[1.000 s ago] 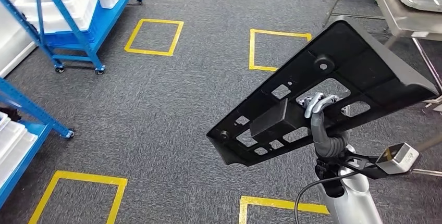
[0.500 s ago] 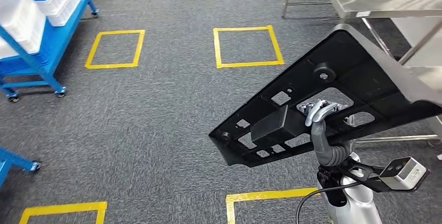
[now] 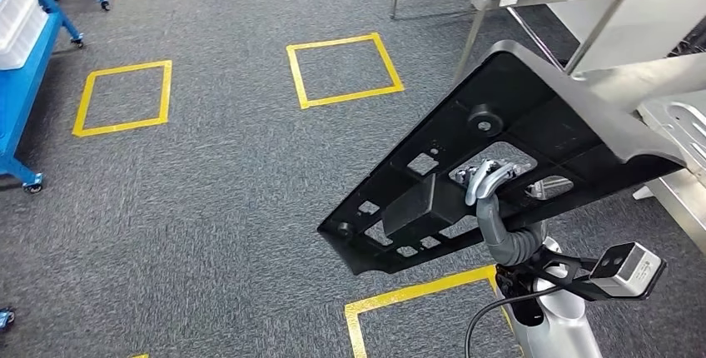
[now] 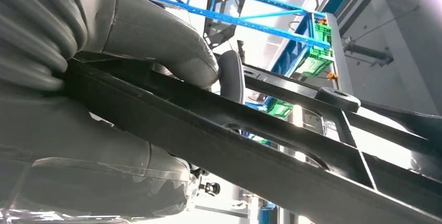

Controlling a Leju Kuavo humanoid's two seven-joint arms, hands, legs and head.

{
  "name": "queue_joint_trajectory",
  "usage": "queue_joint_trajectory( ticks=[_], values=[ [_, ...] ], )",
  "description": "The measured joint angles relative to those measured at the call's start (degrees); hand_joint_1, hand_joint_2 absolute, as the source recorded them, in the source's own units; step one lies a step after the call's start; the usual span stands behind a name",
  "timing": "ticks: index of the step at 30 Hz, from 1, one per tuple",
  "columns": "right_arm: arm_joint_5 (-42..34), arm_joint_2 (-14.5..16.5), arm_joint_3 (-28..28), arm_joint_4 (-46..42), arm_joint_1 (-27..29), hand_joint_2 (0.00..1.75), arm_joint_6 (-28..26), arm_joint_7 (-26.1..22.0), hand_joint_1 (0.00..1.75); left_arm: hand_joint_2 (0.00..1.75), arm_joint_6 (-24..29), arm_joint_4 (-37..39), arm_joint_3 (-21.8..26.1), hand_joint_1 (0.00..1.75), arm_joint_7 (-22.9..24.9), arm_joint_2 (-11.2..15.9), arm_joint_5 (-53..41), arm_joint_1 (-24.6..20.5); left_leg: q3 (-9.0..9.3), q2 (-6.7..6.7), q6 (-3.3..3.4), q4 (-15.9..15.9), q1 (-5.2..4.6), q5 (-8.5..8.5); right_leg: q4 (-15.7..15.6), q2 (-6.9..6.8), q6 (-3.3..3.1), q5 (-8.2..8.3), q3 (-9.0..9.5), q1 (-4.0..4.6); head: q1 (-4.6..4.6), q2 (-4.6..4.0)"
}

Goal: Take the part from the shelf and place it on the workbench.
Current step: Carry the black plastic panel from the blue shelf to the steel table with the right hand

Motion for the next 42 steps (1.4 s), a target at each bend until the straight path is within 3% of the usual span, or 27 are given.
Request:
queue_joint_trajectory(
  ticks=[1,3,5,7,9,10,11,13,15,17,18,19,21,23,25,26,27,30,32,34,35,37,38,40,41,42],
  values=[
    [0.02,0.01,0.41,0.00,-0.13,1.75,0.13,-0.02,1.75,0.00,0.04,0.01,0.00,0.00,0.04,-0.14,0.01,-0.06,0.04,0.49,-0.31,0.13,-0.11,-0.19,-1.42,-0.26,-0.30,0.17,0.67,0.20,0.00,0.00],
    [0.06,-0.01,1.10,0.05,-0.49,1.75,0.16,-0.10,1.75,0.00,0.08,0.02,0.00,0.00,0.11,-0.31,0.02,-0.22,0.27,1.44,-0.94,0.15,-0.16,-0.44,-1.75,0.64,-0.98,0.08,0.58,0.40,0.00,0.00],
    [-0.01,-0.08,1.62,0.13,-0.85,1.75,0.08,-0.20,1.75,0.00,0.04,0.02,0.00,0.00,0.12,-0.46,0.02,-0.46,0.06,0.30,-1.55,1.27,0.11,-1.43,-2.10,1.69,-1.61,0.27,0.77,0.23,0.00,0.00],
    [-0.28,-0.10,2.13,0.22,-1.20,1.75,-0.06,-0.33,1.75,0.00,-0.03,0.02,0.00,0.00,0.05,-0.56,0.06,-0.48,-2.24,-2.40,-1.94,6.56,0.42,-4.53,-2.38,2.60,-2.20,0.44,0.98,0.08,0.00,0.00],
    [-0.56,-0.11,2.73,0.43,-1.36,1.75,-0.22,-0.41,1.75,0.00,-0.05,0.02,0.01,0.00,-0.06,-0.59,0.22,-0.23,-6.06,-3.71,-2.12,14.39,0.47,-7.91,-2.35,3.75,-2.46,0.45,0.98,0.19,0.00,0.00],
    [-0.64,-0.12,3.03,0.55,-1.34,1.75,-0.28,-0.43,1.75,0.00,-0.05,0.02,0.01,0.00,-0.12,-0.59,0.34,-0.12,-7.37,-3.89,-2.16,16.77,0.47,-8.34,-2.30,4.46,-2.48,0.44,0.98,0.25,0.00,0.00],
    [-0.68,-0.13,3.29,0.65,-1.34,1.75,-0.34,-0.43,1.75,0.00,-0.03,0.02,0.02,0.00,-0.16,-0.59,0.46,-0.07,-7.69,-3.97,-2.15,16.95,0.49,-7.60,-2.22,5.19,-2.48,0.43,1.01,0.27,0.00,0.00],
    [-0.70,-0.11,3.93,0.75,-1.56,1.75,-0.44,-0.41,1.75,0.00,0.04,0.02,0.05,0.00,-0.22,-0.59,0.81,-0.10,-5.31,-4.88,-2.04,10.96,0.66,-3.41,-1.91,6.69,-2.31,0.32,1.07,0.21,0.00,0.00],
    [-0.63,-0.03,4.59,0.75,-2.08,1.75,-0.48,-0.31,1.75,0.00,0.22,0.02,0.14,0.00,-0.20,-0.60,1.39,-0.13,-2.31,-7.51,-1.82,3.93,0.92,-0.56,-1.42,8.05,-1.83,0.18,0.84,0.23,-0.01,0.00],
    [-0.57,0.08,5.06,0.73,-2.60,1.75,-0.43,-0.09,1.75,0.00,0.55,0.02,0.33,0.00,-0.11,-0.62,2.01,-0.19,-1.35,-8.67,-1.38,1.66,0.87,-0.32,-1.26,9.31,-1.11,0.33,0.40,0.12,-0.01,0.00],
    [-0.55,0.12,5.22,0.71,-2.79,1.75,-0.37,0.05,1.75,0.00,0.73,0.02,0.44,0.00,-0.07,-0.62,2.25,-0.27,-1.27,-8.09,-1.03,1.49,0.80,-0.17,-1.37,9.94,-0.68,0.51,0.24,0.02,-0.01,0.00],
    [-0.55,0.14,5.32,0.67,-2.93,1.75,-0.29,0.18,1.75,0.00,0.89,0.02,0.53,0.00,-0.05,-0.67,2.43,-0.40,-1.14,-7.42,-0.61,1.25,0.81,0.04,-1.38,10.05,-0.34,0.54,0.13,-0.08,0.00,0.00],
    [-0.58,0.14,5.52,0.51,-3.44,1.75,0.04,0.46,1.75,0.00,1.13,0.02,0.75,0.00,-0.04,-0.75,2.77,-0.54,-0.92,-6.06,0.28,0.62,0.85,0.46,0.66,7.62,0.13,-0.90,-0.92,0.05,0.01,0.00],
    [-0.65,0.14,5.87,0.38,-4.23,1.75,0.31,0.81,1.75,0.00,1.26,0.02,1.20,0.00,-0.03,-0.84,3.06,-0.35,-0.87,-4.55,0.79,0.36,0.63,0.56,6.99,4.07,0.38,-4.38,-3.97,0.15,0.01,0.00],
    [-0.92,0.08,6.18,0.38,-4.72,1.75,0.27,1.32,1.75,0.00,1.16,0.02,1.54,0.00,-0.16,-0.93,3.26,-0.15,-0.92,-2.94,0.93,0.38,0.42,0.46,13.56,2.85,0.65,-6.81,-7.15,-0.03,0.01,0.00],
    [-1.17,-0.04,6.24,0.38,-4.84,1.75,0.22,1.63,1.75,0.00,1.06,0.02,1.58,0.00,-0.30,-0.97,3.33,-0.14,-0.91,-2.18,0.94,0.40,0.39,0.40,14.43,2.61,0.73,-6.60,-7.54,-0.12,0.01,0.00],
    [-1.44,-0.20,6.25,0.36,-4.99,1.75,0.16,1.89,1.75,0.00,0.97,0.02,1.60,0.00,-0.44,-1.02,3.38,-0.20,-0.87,-1.51,0.89,0.42,0.37,0.32,12.98,2.32,0.74,-5.40,-6.73,-0.17,0.00,0.00],
    [-2.12,-0.71,6.27,0.24,-5.81,1.75,0.15,2.21,1.75,0.00,0.81,0.02,1.66,0.00,-0.75,-1.28,3.40,-0.34,-0.44,0.27,0.39,0.48,0.18,-0.10,1.52,-0.67,0.15,-0.73,-0.50,0.25,0.00,0.00],
    [-2.59,-0.99,6.31,0.21,-6.25,1.75,0.22,2.26,1.75,0.00,0.76,0.02,1.74,0.00,-0.87,-1.44,3.42,-0.38,-0.16,1.38,-0.17,0.53,-0.05,-0.43,-1.85,-1.63,-0.44,-0.10,1.16,0.78,0.00,0.00],
    [-2.90,-1.21,6.35,0.25,-6.39,1.75,0.32,2.30,1.75,0.00,0.87,0.02,1.81,0.00,-0.87,-1.60,3.47,-0.59,0.10,2.42,-0.76,0.48,-0.12,-0.71,-2.10,-0.23,-0.97,0.07,1.12,0.82,0.00,0.00],
    [-2.96,-1.31,6.43,0.26,-6.49,1.75,0.36,2.31,1.75,0.00,0.95,0.02,1.82,0.00,-0.83,-1.67,3.50,-0.73,0.13,2.00,-1.05,0.83,-0.02,-1.11,-2.33,0.39,-1.29,0.21,1.25,0.66,0.00,0.00],
    [-3.01,-1.32,6.87,0.34,-6.97,1.75,0.38,2.38,1.75,0.00,1.08,0.02,1.89,0.00,-0.69,-1.84,3.56,-0.87,-1.37,-0.72,-1.57,4.67,0.24,-3.57,-2.77,1.61,-1.95,0.49,1.53,0.27,-0.01,0.00],
    [-3.03,-1.29,7.18,0.42,-7.22,1.75,0.37,2.45,1.75,0.00,1.10,0.02,1.93,0.00,-0.61,-1.90,3.56,-0.83,-3.04,-2.42,-1.74,8.39,0.36,-5.44,-2.80,2.23,-2.14,0.51,1.54,0.24,-0.02,0.00],
    [-2.99,-1.22,7.76,0.70,-7.45,1.75,0.34,2.71,1.75,0.00,1.20,0.02,1.98,0.00,-0.37,-1.98,3.56,-0.58,-6.88,-3.83,-1.95,15.97,0.44,-8.33,-2.74,3.74,-2.29,0.50,1.51,0.24,-0.02,0.00],
    [-2.96,-1.22,7.98,0.90,-7.47,1.75,0.32,2.83,1.75,0.00,1.24,0.02,1.99,0.00,-0.27,-2.02,3.54,-0.51,-7.84,-3.98,-2.00,17.44,0.46,-8.22,-2.68,4.54,-2.28,0.49,1.51,0.24,-0.02,0.00],
    [-2.95,-1.22,8.19,1.10,-7.50,1.75,0.32,2.93,1.75,0.00,1.28,0.02,1.99,0.00,-0.20,-2.05,3.50,-0.47,-7.72,-4.08,-2.01,16.57,0.52,-6.91,-2.59,5.36,-2.22,0.46,1.56,0.21,-0.02,0.00]
  ],
)
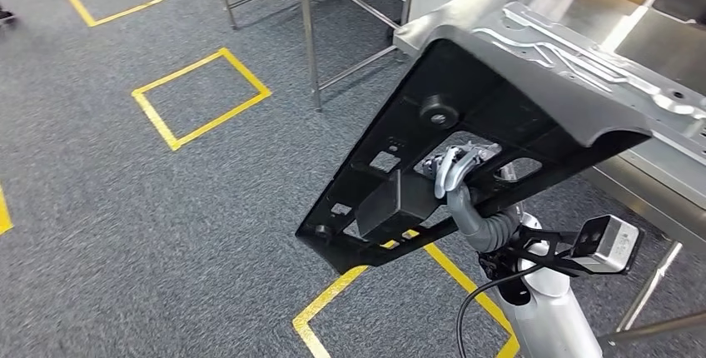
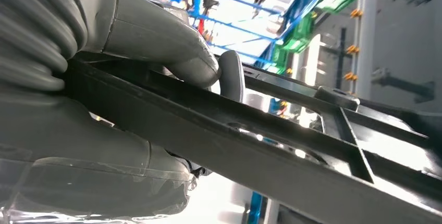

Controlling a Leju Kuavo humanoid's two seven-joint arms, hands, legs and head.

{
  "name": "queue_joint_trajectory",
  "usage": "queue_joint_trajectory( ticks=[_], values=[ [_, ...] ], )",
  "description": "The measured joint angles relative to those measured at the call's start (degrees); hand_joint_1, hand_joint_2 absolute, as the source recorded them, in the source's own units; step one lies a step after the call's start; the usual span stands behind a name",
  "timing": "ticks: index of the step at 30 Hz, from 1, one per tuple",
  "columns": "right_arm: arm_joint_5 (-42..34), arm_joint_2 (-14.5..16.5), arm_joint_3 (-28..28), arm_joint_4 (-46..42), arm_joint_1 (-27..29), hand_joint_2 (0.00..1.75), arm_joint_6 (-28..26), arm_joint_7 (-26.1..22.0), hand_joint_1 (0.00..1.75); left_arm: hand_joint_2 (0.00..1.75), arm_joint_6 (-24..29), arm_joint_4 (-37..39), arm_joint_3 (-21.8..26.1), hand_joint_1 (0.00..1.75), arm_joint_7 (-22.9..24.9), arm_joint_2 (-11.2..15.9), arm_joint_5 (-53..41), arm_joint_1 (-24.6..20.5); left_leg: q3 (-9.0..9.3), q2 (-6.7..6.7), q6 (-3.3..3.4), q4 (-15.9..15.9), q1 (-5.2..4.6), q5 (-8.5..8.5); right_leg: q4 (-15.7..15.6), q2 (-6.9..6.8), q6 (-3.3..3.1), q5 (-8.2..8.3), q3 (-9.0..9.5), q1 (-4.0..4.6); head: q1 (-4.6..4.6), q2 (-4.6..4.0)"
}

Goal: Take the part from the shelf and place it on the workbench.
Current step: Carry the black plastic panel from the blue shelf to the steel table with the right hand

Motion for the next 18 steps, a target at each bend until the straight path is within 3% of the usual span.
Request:
queue_joint_trajectory(
  ticks=[1,3,5,7,8,10,11,12,14,15,16,18],
  values=[
    [0.01,0.00,0.19,0.17,-0.06,1.75,0.00,0.05,1.75,0.00,0.02,0.00,0.00,0.00,0.03,-0.02,-0.03,0.00,1.18,-0.33,0.01,-3.10,0.12,2.23,0.14,0.81,0.12,-0.07,0.05,-0.05,0.00,0.00],
    [0.01,0.00,0.48,0.44,-0.29,1.75,-0.01,0.05,1.75,0.00,0.12,0.00,0.00,0.00,0.14,-0.04,-0.10,-0.01,4.50,-2.65,0.14,-11.12,0.49,6.01,0.63,2.26,0.57,-0.29,-0.09,-0.10,0.00,0.00],
    [0.01,0.01,0.68,0.72,-0.46,1.75,-0.04,0.01,1.75,0.00,0.33,0.00,0.00,0.00,0.38,-0.08,-0.14,-0.03,6.06,-4.35,0.65,-14.78,0.61,6.89,0.91,3.52,1.28,-0.26,-0.59,-0.13,0.00,0.00],
    [0.02,0.01,0.79,1.00,-0.45,1.75,-0.03,-0.08,1.75,0.00,0.52,0.00,0.00,0.00,0.52,-0.16,-0.15,-0.19,6.16,-3.53,1.48,-15.01,0.48,6.95,0.78,4.61,2.10,0.00,-1.01,-0.26,0.01,0.00],
    [0.02,0.00,0.80,1.10,-0.42,1.75,-0.01,-0.16,1.75,0.00,0.56,0.00,0.00,0.00,0.52,-0.23,-0.15,-0.32,6.23,-2.91,1.93,-15.26,0.47,7.12,0.98,4.04,2.41,-0.14,-1.19,-0.27,0.01,0.00],
    [0.01,-0.01,0.82,1.26,-0.59,1.75,0.03,-0.33,1.75,0.00,0.57,0.00,0.00,0.00,0.40,-0.36,-0.17,-0.45,6.41,-1.54,2.78,-15.81,0.45,7.44,4.00,0.87,2.84,-2.07,-2.66,-0.14,0.02,0.00],
    [0.00,-0.01,0.83,1.32,-0.68,1.75,0.04,-0.40,1.75,0.00,0.57,0.00,0.00,0.00,0.34,-0.38,-0.21,-0.41,6.47,-0.83,3.05,-15.91,0.32,7.45,7.17,-1.05,2.95,-3.78,-4.16,-0.10,0.02,0.00],
    [-0.01,-0.02,0.85,1.41,-0.76,1.75,0.04,-0.44,1.75,0.00,0.57,0.00,0.00,0.00,0.25,-0.38,-0.26,-0.32,6.46,-0.08,3.24,-15.93,0.20,7.40,11.07,-2.11,3.06,-5.60,-6.06,-0.11,0.02,0.00],
    [-0.04,-0.06,0.86,1.64,-0.71,1.75,0.05,-0.51,1.75,0.00,0.61,0.00,0.00,0.00,0.16,-0.38,-0.32,-0.21,6.46,1.44,3.38,-15.91,-0.02,7.27,16.62,-2.73,3.21,-7.27,-8.80,-0.26,0.02,0.00],
    [-0.04,-0.12,0.85,1.75,-0.68,1.75,0.05,-0.52,1.75,0.00,0.63,0.00,0.00,0.00,0.13,-0.38,-0.31,-0.24,6.52,2.17,3.37,-15.90,-0.09,7.18,16.46,-2.88,3.18,-6.57,-8.69,-0.31,0.02,0.00],
    [-0.04,-0.17,0.85,1.81,-0.68,1.75,0.05,-0.54,1.75,0.00,0.65,0.00,0.00,0.00,0.11,-0.38,-0.31,-0.30,6.64,2.83,3.31,-15.90,-0.15,7.08,13.99,-3.25,3.05,-4.96,-7.36,-0.30,0.02,0.00],
    [-0.05,-0.24,0.83,1.85,-0.75,1.75,0.05,-0.63,1.75,0.00,0.67,0.00,0.00,0.00,0.09,-0.40,-0.29,-0.42,7.03,4.04,3.01,-15.88,-0.34,6.78,5.81,-5.54,2.41,-1.57,-2.91,0.16,0.02,0.00]
  ],
)
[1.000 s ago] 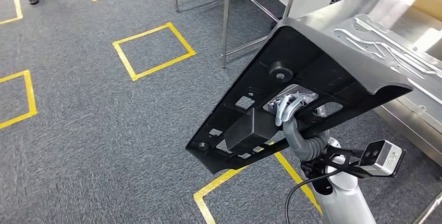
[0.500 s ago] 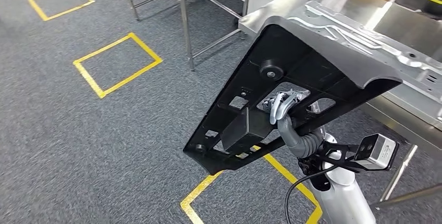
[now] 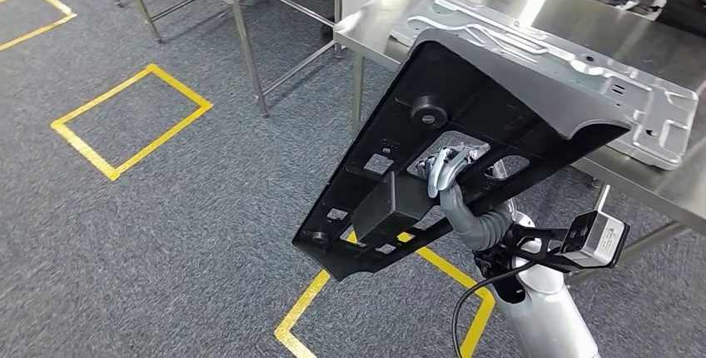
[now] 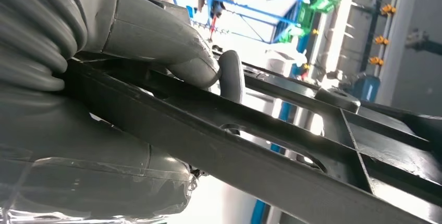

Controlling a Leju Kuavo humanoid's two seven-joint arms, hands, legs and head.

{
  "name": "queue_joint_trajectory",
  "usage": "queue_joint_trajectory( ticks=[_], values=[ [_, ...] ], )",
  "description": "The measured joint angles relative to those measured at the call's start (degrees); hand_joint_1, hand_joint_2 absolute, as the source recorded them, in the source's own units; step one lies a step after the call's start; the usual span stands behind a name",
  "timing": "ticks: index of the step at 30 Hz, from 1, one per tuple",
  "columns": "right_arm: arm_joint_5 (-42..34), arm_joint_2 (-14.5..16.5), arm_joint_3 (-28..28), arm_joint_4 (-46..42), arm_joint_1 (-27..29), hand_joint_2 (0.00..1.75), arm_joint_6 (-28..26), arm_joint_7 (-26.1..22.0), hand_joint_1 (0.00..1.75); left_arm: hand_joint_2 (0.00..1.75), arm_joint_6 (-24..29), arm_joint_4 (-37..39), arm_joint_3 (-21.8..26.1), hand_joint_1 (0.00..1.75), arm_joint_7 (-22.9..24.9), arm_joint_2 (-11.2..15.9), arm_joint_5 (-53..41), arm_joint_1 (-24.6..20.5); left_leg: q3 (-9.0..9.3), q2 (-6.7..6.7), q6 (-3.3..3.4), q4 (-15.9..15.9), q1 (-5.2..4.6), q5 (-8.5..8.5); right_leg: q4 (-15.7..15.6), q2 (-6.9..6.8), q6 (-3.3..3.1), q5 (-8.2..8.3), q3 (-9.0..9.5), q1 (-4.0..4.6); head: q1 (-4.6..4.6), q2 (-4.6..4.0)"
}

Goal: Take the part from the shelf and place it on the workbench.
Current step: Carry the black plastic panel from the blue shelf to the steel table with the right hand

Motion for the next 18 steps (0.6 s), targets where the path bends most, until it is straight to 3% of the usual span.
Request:
queue_joint_trajectory(
  ticks=[2,3,5,7,9,11,12,13,14,16,18],
  values=[
    [-0.02,0.00,0.00,-0.01,-0.11,1.75,0.00,-0.14,1.75,0.00,0.03,0.00,0.00,0.00,-0.01,-0.03,0.05,-0.08,0.32,1.16,-0.50,0.03,-0.23,-0.32,-4.81,-1.68,-0.70,1.24,2.46,0.66,0.00,0.00],
    [-0.02,0.00,0.00,-0.01,-0.15,1.75,0.00,-0.19,1.75,0.00,0.04,0.00,0.00,0.00,-0.01,-0.04,0.09,-0.13,0.44,1.75,-0.78,-0.01,-0.31,-0.44,-5.26,-1.60,-0.94,1.12,2.56,0.91,0.00,0.00],
    [-0.01,-0.01,-0.01,-0.01,-0.16,1.75,0.00,-0.20,1.75,0.00,0.07,0.00,0.00,0.00,0.01,-0.05,0.16,-0.35,0.79,2.52,-1.36,-0.04,-0.31,-0.73,-5.63,-0.13,-1.43,1.43,2.61,0.71,0.00,0.00],
    [0.00,0.01,-0.02,-0.01,-0.35,1.75,0.00,-0.22,1.75,0.00,0.05,0.01,0.00,0.00,0.00,-0.09,0.16,-0.50,0.04,0.31,-1.91,2.28,-0.14,-2.43,-6.26,1.17,-2.05,1.80,2.99,0.22,-0.01,0.00],
    [-0.01,0.09,0.02,0.07,-0.57,1.75,0.01,-0.22,1.75,0.00,0.07,0.02,0.00,0.00,0.05,-0.11,0.16,-0.35,-3.20,-2.92,-2.30,9.15,0.10,-5.85,-6.48,2.54,-2.40,1.98,3.14,-0.02,-0.02,0.00],
    [-0.02,0.15,0.06,0.28,-0.59,1.75,-0.01,-0.05,1.75,0.00,0.21,0.02,0.00,0.00,0.24,-0.09,0.16,-0.11,-6.77,-3.84,-2.54,15.72,0.17,-7.79,-6.36,4.15,-2.44,2.00,3.07,-0.01,-0.02,0.00],
    [-0.02,0.15,0.08,0.38,-0.60,1.75,-0.04,0.09,1.75,0.00,0.32,0.02,0.00,0.00,0.33,-0.08,0.15,-0.06,-7.37,-3.91,-2.56,16.26,0.19,-7.13,-6.26,4.98,-2.43,1.99,3.06,-0.01,-0.02,0.00],
    [-0.02,0.16,0.11,0.45,-0.62,1.75,-0.09,0.22,1.75,0.00,0.42,0.02,0.00,0.00,0.44,-0.08,0.10,-0.06,-6.90,-4.05,-2.53,14.53,0.24,-5.43,-6.15,5.78,-2.37,1.95,3.08,-0.01,-0.02,0.00],
    [-0.02,0.17,0.17,0.48,-0.67,1.75,-0.14,0.37,1.75,0.00,0.54,0.02,0.00,0.00,0.50,-0.08,0.05,-0.09,-5.47,-4.56,-2.45,10.86,0.33,-3.04,-6.01,6.56,-2.27,1.89,3.11,-0.03,-0.02,0.00],
    [-0.05,0.20,0.30,0.50,-0.81,1.75,-0.27,0.54,1.75,0.00,0.71,0.02,0.00,0.00,0.57,-0.04,-0.03,-0.14,-2.38,-7.25,-2.11,3.53,0.61,0.20,-5.63,7.96,-1.84,1.73,2.92,-0.04,-0.02,0.00],
    [-0.18,0.22,0.46,0.54,-0.93,1.75,-0.44,0.63,1.75,0.00,0.80,0.02,0.00,0.00,0.56,-0.02,-0.06,-0.17,-1.26,-8.79,-1.62,0.80,0.60,0.74,-5.42,9.17,-1.10,1.79,2.44,-0.17,-0.02,0.00]
  ],
)
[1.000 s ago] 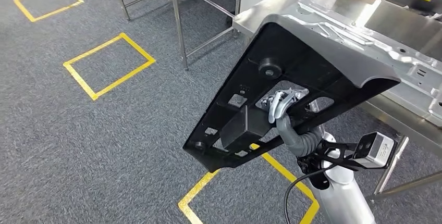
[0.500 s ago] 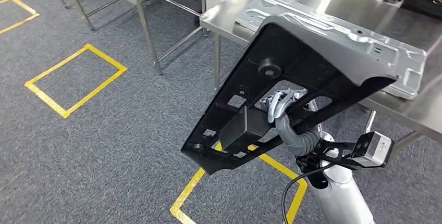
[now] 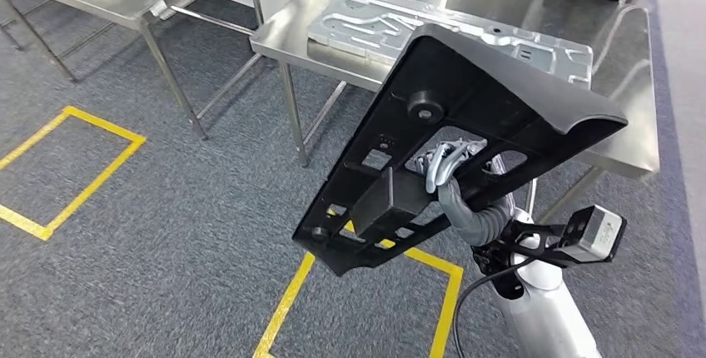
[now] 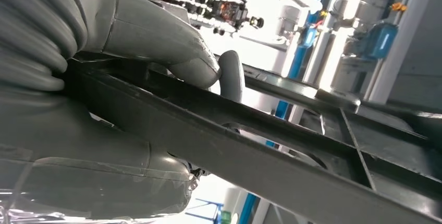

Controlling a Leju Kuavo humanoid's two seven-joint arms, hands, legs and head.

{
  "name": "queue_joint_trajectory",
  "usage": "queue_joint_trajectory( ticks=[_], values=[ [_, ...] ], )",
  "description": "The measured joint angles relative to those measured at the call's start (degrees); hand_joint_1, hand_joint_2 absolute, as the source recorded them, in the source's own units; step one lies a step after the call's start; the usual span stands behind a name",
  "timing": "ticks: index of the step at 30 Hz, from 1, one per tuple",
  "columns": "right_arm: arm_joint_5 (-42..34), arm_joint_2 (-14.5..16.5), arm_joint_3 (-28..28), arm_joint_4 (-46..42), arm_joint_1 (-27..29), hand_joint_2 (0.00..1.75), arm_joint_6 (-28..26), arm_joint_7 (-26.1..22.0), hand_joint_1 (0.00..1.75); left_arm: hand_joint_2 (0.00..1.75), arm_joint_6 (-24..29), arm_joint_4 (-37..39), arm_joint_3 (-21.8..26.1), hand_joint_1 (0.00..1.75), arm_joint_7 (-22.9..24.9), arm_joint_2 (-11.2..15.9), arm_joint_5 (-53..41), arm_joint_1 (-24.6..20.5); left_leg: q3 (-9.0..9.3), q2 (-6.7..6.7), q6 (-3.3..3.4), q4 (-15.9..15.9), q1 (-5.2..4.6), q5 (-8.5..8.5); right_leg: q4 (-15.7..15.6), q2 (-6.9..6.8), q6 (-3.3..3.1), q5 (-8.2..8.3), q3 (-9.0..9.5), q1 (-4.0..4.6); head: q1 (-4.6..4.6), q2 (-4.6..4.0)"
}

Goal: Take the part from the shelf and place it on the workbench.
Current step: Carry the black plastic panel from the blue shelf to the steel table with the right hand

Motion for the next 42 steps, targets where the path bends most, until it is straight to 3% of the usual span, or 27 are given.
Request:
queue_joint_trajectory(
  ticks=[2,4,6,8,9,10,11,13,15,17,18,20,22,23,24,25,26,28,30,32,33,35,37,39,40,42],
  values=[
    [-0.12,-0.01,0.15,0.01,-0.05,1.75,-0.15,0.00,1.75,0.00,0.01,0.00,0.00,0.00,-0.04,-0.02,-0.02,-0.12,0.05,1.19,0.67,-0.31,-0.06,0.24,0.00,0.75,0.78,0.16,-0.37,-0.12,0.00,0.00],
    [-0.17,-0.04,0.31,0.00,-0.23,1.75,-0.26,-0.02,1.75,0.00,-0.06,0.00,0.00,0.00,-0.11,-0.04,-0.01,-0.23,0.23,2.59,1.50,-0.77,0.09,0.53,1.84,-1.51,1.25,-1.09,-1.32,0.08,0.01,0.00],
    [-0.23,-0.04,0.53,0.05,-0.46,1.75,-0.38,-0.05,1.75,0.00,-0.13,0.00,0.00,0.00,-0.16,-0.05,0.01,-0.11,0.29,4.10,2.04,-1.00,0.00,0.56,8.11,-4.98,1.54,-4.54,-4.33,0.12,0.02,0.00],
    [-0.33,-0.04,0.74,0.24,-0.50,1.75,-0.46,-0.16,1.75,0.00,-0.24,0.00,0.00,0.00,-0.17,-0.03,0.04,0.05,0.25,5.62,2.16,-0.97,-0.18,0.45,15.06,-6.23,1.84,-7.25,-7.76,-0.18,0.02,0.00],
    [-0.38,-0.04,0.81,0.39,-0.48,1.75,-0.47,-0.26,1.75,0.00,-0.37,0.00,0.00,0.00,-0.17,-0.03,0.09,0.06,0.26,6.35,2.14,-0.94,-0.23,0.37,16.20,-6.46,1.92,-7.18,-8.33,-0.30,0.02,0.00],
    [-0.43,-0.06,0.84,0.56,-0.49,1.75,-0.48,-0.35,1.75,0.00,-0.54,0.00,0.00,0.00,-0.17,-0.02,0.15,0.03,0.34,7.02,2.08,-0.93,-0.27,0.27,14.94,-6.69,1.91,-6.03,-7.64,-0.37,0.02,0.00],
    [-0.47,-0.07,0.86,0.70,-0.54,1.75,-0.48,-0.43,1.75,0.00,-0.71,0.00,0.00,0.00,-0.18,-0.02,0.22,-0.01,0.50,7.65,1.98,-0.92,-0.32,0.15,11.53,-7.21,1.76,-4.13,-5.78,-0.35,0.02,0.00],
    [-0.53,-0.09,0.96,0.89,-0.83,1.75,-0.56,-0.54,1.75,0.00,-0.93,0.00,0.00,0.00,-0.27,-0.02,0.38,-0.09,0.91,8.83,1.60,-0.90,-0.54,-0.15,3.29,-10.07,1.08,-1.10,-1.36,0.12,0.02,0.00],
    [-0.55,-0.08,1.11,1.01,-1.29,1.75,-0.70,-0.61,1.75,0.00,-1.06,0.00,0.00,0.00,-0.37,-0.02,0.56,-0.15,1.19,9.96,1.08,-0.91,-0.75,-0.41,-0.33,-11.70,0.43,-0.34,0.42,0.71,0.01,0.00],
    [-0.55,-0.07,1.25,1.08,-1.55,1.75,-0.83,-0.63,1.75,0.00,-1.21,0.00,0.00,0.00,-0.34,-0.03,0.78,-0.22,1.47,11.19,0.48,-1.09,-0.81,-0.61,-0.61,-10.26,-0.03,-0.11,0.36,0.73,0.01,0.00],
    [-0.54,-0.04,1.30,1.10,-1.60,1.75,-0.85,-0.63,1.75,0.00,-1.31,0.00,0.00,0.00,-0.30,-0.03,0.86,-0.28,1.57,10.98,0.17,-0.86,-0.75,-0.97,-0.94,-9.54,-0.32,0.09,0.52,0.54,0.01,0.00],
    [-0.51,0.10,1.45,1.12,-1.82,1.75,-0.87,-0.63,1.75,0.00,-1.48,0.00,0.00,0.00,-0.25,-0.01,0.95,-0.34,0.39,8.47,-0.34,2.47,-0.53,-3.23,-1.57,-8.17,-0.95,0.51,0.92,0.08,0.00,0.00],
    [-0.51,0.28,1.69,1.22,-1.97,1.75,-0.87,-0.64,1.75,0.00,-1.54,0.00,0.01,0.00,-0.19,0.06,0.99,-0.20,-3.08,5.53,-0.71,10.09,-0.30,-6.91,-1.61,-6.75,-1.22,0.58,0.96,0.03,-0.01,0.00],
    [-0.51,0.34,1.79,1.33,-1.95,1.75,-0.87,-0.63,1.75,0.00,-1.53,0.00,0.01,0.00,-0.15,0.09,1.01,-0.09,-4.93,5.00,-0.85,13.66,-0.28,-8.13,-1.54,-5.90,-1.25,0.57,0.93,0.04,-0.01,0.00],
    [-0.50,0.34,1.86,1.44,-1.91,1.75,-0.87,-0.63,1.75,0.00,-1.53,0.00,0.02,0.00,-0.13,0.11,1.01,-0.03,-6.04,4.81,-0.94,15.50,-0.26,-8.25,-1.43,-5.04,-1.25,0.54,0.91,0.04,-0.01,0.00],
    [-0.50,0.34,1.91,1.55,-1.89,1.75,-0.87,-0.62,1.75,0.00,-1.54,0.00,0.02,0.00,-0.11,0.12,1.01,0.00,-6.13,4.73,-0.96,15.11,-0.24,-7.21,-1.28,-4.18,-1.20,0.49,0.92,0.04,-0.01,0.00],
    [-0.49,0.34,1.94,1.62,-1.89,1.75,-0.87,-0.62,1.75,0.00,-1.54,0.00,0.02,0.00,-0.10,0.12,1.01,-0.03,-5.08,4.51,-0.92,12.33,-0.17,-5.14,-1.08,-3.34,-1.10,0.39,0.94,0.02,-0.01,0.00],
    [-0.49,0.34,2.00,1.66,-1.92,1.75,-0.87,-0.62,1.75,0.00,-1.54,0.00,0.02,0.00,-0.08,0.17,1.01,-0.09,-1.70,2.63,-0.70,4.30,0.06,-1.16,-0.55,-1.88,-0.71,0.10,0.86,0.06,-0.01,0.00],
    [-0.49,0.36,2.05,1.67,-1.94,1.75,-0.87,-0.62,1.75,0.00,-1.54,0.00,0.02,0.00,-0.05,0.22,1.01,-0.15,0.13,1.17,-0.21,0.15,0.17,0.11,-0.18,-0.66,-0.12,0.01,0.48,0.08,-0.01,0.00],
    [-0.49,0.35,2.10,1.66,-1.91,1.75,-0.87,-0.62,1.75,0.00,-1.63,0.00,0.02,0.00,-0.02,0.21,1.01,-0.26,0.28,1.82,0.48,-0.14,0.08,0.11,-0.22,0.39,0.62,0.20,0.13,0.00,0.00,0.00],
    [-0.49,0.33,2.10,1.62,-1.86,1.75,-0.87,-0.62,1.75,0.00,-1.72,0.00,0.02,0.00,-0.02,0.18,1.01,-0.37,0.34,2.38,0.89,-0.36,0.11,0.26,-0.09,0.22,0.94,0.10,0.02,-0.03,0.00,0.00],
    [-0.42,0.29,2.13,1.48,-1.96,1.75,-0.93,-0.62,1.75,0.00,-1.88,0.00,0.02,0.00,-0.01,0.12,1.01,-0.51,0.52,3.38,1.66,-0.91,0.25,0.58,2.48,-2.31,1.53,-1.65,-1.24,0.06,0.01,0.00],
    [-0.01,0.28,2.20,1.39,-2.02,1.75,-1.33,-0.62,1.75,0.00,-1.95,0.00,0.02,0.00,0.17,0.12,0.99,-0.40,0.53,4.29,2.02,-1.09,0.16,0.64,9.51,-5.48,2.00,-5.36,-4.64,-0.05,0.02,0.00],
    [0.56,0.28,2.28,1.39,-1.77,1.75,-1.83,-0.63,1.75,0.00,-2.13,0.00,0.02,0.00,0.45,0.19,0.98,-0.23,0.46,5.10,2.05,-1.06,0.08,0.58,15.67,-6.40,2.31,-7.41,-7.70,-0.32,0.02,0.00],
    [0.79,0.28,2.32,1.38,-1.65,1.75,-1.99,-0.67,1.75,0.00,-2.31,0.00,0.02,0.00,0.54,0.23,0.97,-0.21,0.48,5.39,2.01,-1.05,0.08,0.55,15.88,-6.50,2.35,-6.84,-7.80,-0.41,0.02,0.00],
    [1.13,0.22,2.33,1.36,-1.56,1.75,-2.20,-0.84,1.75,0.00,-2.72,0.00,0.02,0.00,0.58,0.27,0.96,-0.25,0.68,5.73,1.83,-1.04,0.07,0.43,9.74,-6.74,2.05,-3.17,-4.56,-0.40,0.02,0.00]
  ],
)
